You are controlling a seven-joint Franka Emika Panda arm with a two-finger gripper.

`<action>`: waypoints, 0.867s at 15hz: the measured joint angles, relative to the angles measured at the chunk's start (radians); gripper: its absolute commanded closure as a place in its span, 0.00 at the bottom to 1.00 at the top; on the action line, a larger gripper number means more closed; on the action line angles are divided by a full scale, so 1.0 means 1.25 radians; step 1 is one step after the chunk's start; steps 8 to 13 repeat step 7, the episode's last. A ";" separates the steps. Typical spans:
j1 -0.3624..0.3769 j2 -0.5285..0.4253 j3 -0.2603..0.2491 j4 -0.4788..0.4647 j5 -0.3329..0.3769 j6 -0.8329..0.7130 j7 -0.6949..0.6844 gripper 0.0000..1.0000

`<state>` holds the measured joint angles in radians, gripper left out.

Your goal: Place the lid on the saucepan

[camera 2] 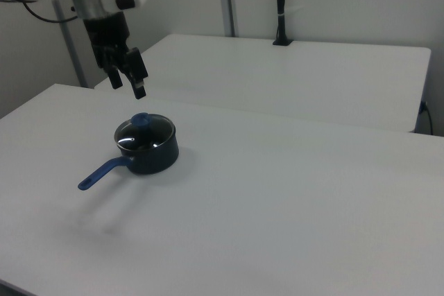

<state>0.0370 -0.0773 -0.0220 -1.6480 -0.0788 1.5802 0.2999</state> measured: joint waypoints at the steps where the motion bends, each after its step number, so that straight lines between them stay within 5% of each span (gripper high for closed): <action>1: -0.005 0.001 -0.002 -0.005 0.000 0.001 -0.038 0.00; 6: -0.035 0.011 -0.016 -0.009 0.001 0.039 -0.193 0.00; 13: -0.037 0.011 -0.017 -0.008 0.002 0.040 -0.203 0.00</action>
